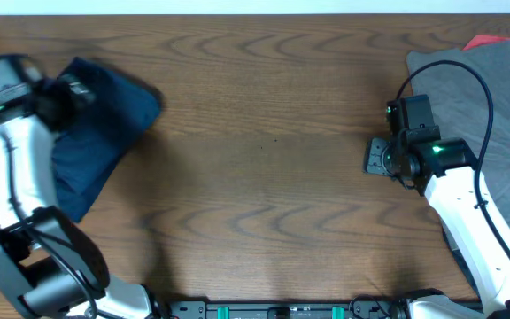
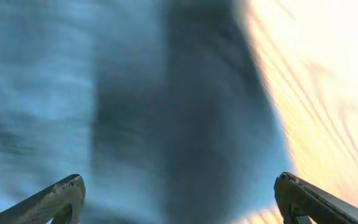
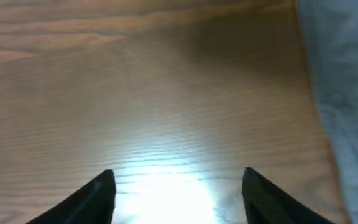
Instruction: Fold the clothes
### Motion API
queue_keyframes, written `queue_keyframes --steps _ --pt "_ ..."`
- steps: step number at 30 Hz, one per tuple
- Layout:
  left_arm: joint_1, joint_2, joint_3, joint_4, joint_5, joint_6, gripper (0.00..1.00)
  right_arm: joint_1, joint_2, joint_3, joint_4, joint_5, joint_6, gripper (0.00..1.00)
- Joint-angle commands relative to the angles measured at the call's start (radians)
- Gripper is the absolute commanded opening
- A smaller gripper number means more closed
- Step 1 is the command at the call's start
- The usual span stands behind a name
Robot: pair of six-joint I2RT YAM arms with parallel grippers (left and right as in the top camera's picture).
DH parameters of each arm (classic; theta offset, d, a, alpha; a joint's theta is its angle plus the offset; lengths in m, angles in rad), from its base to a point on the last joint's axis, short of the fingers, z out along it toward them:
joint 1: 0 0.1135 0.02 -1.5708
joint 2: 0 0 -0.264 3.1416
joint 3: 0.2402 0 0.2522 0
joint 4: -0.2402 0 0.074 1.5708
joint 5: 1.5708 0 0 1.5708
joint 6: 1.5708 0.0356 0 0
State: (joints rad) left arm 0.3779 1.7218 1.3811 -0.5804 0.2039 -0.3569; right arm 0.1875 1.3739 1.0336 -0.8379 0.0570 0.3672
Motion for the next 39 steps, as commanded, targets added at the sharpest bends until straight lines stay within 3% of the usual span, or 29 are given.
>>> queue_keyframes --steps 1,4,5,6,13,17,23,26,28,34,39 --pt "-0.16 0.005 0.003 -0.034 0.035 0.101 0.98 -0.019 0.035 0.012 0.016 -0.109 0.008 0.71" --pt "-0.29 0.006 0.003 -0.095 0.034 0.135 0.98 -0.039 0.064 0.012 0.011 -0.131 0.021 0.83" --pt "-0.332 0.006 0.003 -0.133 0.031 0.137 0.98 -0.05 0.073 0.012 0.002 -0.14 0.021 0.97" --pt "-0.364 0.006 0.003 -0.174 0.031 0.139 0.98 -0.058 0.08 0.012 -0.016 -0.145 0.021 0.99" --pt "-0.516 0.005 0.003 -0.594 0.032 0.127 0.98 -0.102 0.076 0.012 -0.242 -0.163 0.005 0.99" --pt "-0.563 -0.014 -0.006 -0.738 0.008 0.127 0.98 -0.098 0.053 0.012 -0.309 -0.163 0.005 0.99" --pt "-0.64 -0.211 -0.1 -0.69 0.004 0.105 0.98 -0.065 -0.135 0.008 -0.293 -0.158 -0.002 0.99" --pt "-0.675 -0.379 -0.181 -0.601 -0.075 0.048 0.98 -0.047 -0.277 -0.018 -0.228 -0.145 -0.002 0.99" --pt "-0.708 -0.544 -0.263 -0.512 -0.147 0.019 0.98 -0.024 -0.415 -0.06 -0.166 -0.093 -0.005 0.99" --pt "-0.794 -1.022 -0.493 -0.279 -0.277 0.091 0.98 0.04 -0.772 -0.213 -0.036 -0.003 -0.009 0.99" --pt "-0.794 -1.302 -0.588 -0.255 -0.329 0.091 0.98 0.042 -0.979 -0.284 -0.046 0.021 0.021 0.99"
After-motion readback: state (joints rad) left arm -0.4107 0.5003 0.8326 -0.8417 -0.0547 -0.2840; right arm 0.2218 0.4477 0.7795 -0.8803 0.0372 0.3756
